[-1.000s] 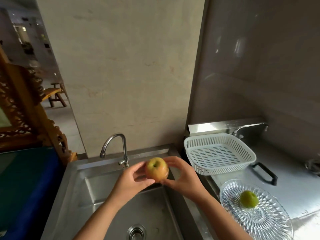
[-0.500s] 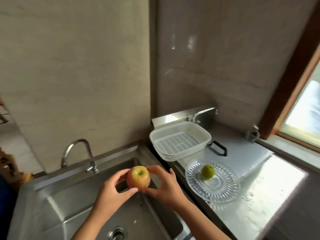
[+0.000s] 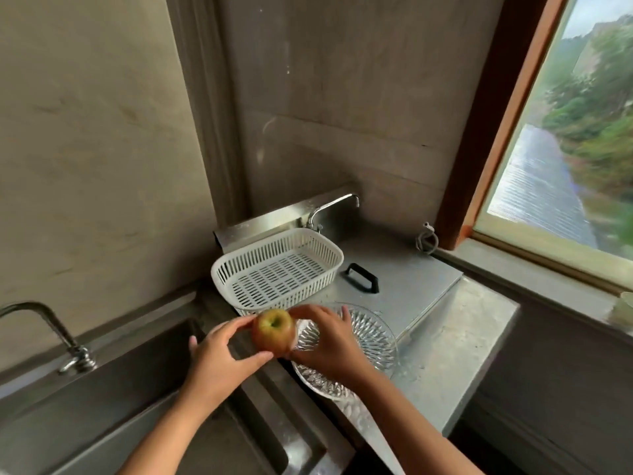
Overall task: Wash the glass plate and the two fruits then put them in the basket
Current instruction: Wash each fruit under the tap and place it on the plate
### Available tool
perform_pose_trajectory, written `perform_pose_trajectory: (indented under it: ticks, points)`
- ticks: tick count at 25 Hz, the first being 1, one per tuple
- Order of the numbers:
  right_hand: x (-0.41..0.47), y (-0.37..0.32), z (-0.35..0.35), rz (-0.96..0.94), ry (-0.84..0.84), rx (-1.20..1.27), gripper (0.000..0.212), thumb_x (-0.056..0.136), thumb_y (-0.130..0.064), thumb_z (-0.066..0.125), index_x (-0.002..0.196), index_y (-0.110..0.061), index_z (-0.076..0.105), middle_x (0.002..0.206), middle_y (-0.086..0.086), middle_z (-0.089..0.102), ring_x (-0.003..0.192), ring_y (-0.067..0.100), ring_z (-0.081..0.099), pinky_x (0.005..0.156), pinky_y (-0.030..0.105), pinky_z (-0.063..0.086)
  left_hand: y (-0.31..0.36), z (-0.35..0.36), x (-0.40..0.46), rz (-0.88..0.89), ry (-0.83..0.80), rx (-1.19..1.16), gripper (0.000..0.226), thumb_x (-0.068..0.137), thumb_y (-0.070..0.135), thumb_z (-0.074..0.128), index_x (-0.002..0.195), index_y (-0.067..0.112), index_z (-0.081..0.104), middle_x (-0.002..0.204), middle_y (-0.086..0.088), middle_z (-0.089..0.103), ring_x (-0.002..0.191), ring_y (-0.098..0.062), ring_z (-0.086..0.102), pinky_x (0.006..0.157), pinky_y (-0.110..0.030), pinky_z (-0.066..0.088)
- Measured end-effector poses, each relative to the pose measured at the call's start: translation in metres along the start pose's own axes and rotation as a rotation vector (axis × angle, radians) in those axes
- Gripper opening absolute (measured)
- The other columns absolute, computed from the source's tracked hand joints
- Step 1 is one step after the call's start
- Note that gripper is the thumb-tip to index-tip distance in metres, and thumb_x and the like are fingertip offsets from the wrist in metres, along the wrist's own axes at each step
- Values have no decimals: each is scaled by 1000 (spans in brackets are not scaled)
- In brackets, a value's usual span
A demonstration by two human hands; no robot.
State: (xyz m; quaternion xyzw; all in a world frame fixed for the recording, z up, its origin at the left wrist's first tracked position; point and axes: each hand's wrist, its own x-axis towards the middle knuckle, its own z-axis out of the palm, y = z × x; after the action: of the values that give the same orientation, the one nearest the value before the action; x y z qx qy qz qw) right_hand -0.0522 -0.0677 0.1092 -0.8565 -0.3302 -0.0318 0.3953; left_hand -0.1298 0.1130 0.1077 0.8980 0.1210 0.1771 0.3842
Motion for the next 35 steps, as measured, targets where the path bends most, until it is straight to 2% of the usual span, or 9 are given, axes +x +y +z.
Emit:
perform_pose_trajectory:
  ticks: [5,8,11,14,19,21,24,30,35]
  points:
    - [26,81,-34,-32,-57,-39,58,60,-51,72,111,-28,58,116,-19,60,118,2,47,113,52,10,21,80,34,-41,34,9,59,59,39,81,113,35,58,114,19,59,117,-6,51,114,-54,10]
    - [36,135,-45,-74,-115,-37,57,58,-55,71,108,-29,59,107,-26,53,114,4,49,111,50,16,26,132,42,-133,48,-5,58,56,42,81,108,43,55,103,33,49,113,1,45,115,-52,4]
    - [28,174,-44,-78,-178,-31,55,58,-52,72,105,-25,61,105,-20,61,106,12,58,105,51,32,22,173,34,-231,14,47,64,55,47,79,114,36,59,103,37,40,113,5,38,114,-47,-4]
    - [13,197,-37,-79,-226,-6,52,59,-51,71,102,-23,62,102,-14,66,99,11,60,98,52,38,15,197,22,-265,-30,107,69,53,55,74,117,36,57,107,32,43,116,5,37,113,-44,-8]
    - [1,216,-21,-8,-237,-11,47,63,-44,74,102,-22,60,102,-15,65,98,11,59,102,49,34,5,214,25,-306,-110,194,67,54,55,71,118,39,55,108,25,45,119,2,39,113,-45,-8]
    - [-3,218,-16,8,-250,-14,46,64,-43,74,103,-22,60,101,-14,65,99,12,59,103,48,34,1,218,25,-315,-158,211,67,56,52,72,119,38,54,115,19,50,122,0,39,114,-45,-9]
    - [-8,224,-10,33,-290,-14,47,64,-45,72,103,-23,59,102,-15,64,101,13,58,102,42,33,-5,223,23,-326,-215,196,67,60,49,73,122,36,52,127,12,55,126,-5,39,113,-38,-3]
    - [-10,228,1,106,-287,7,48,63,-47,70,104,-25,56,103,-16,62,103,10,58,101,39,31,-14,228,32,-311,-259,209,69,61,46,74,125,32,51,127,9,56,123,-9,42,113,-35,15]
    - [-6,232,2,94,-276,-10,47,64,-47,71,103,-26,55,101,-17,61,101,9,58,98,36,33,-13,230,32,-337,-235,151,70,61,41,76,126,31,51,128,6,54,120,-12,40,103,-28,23]
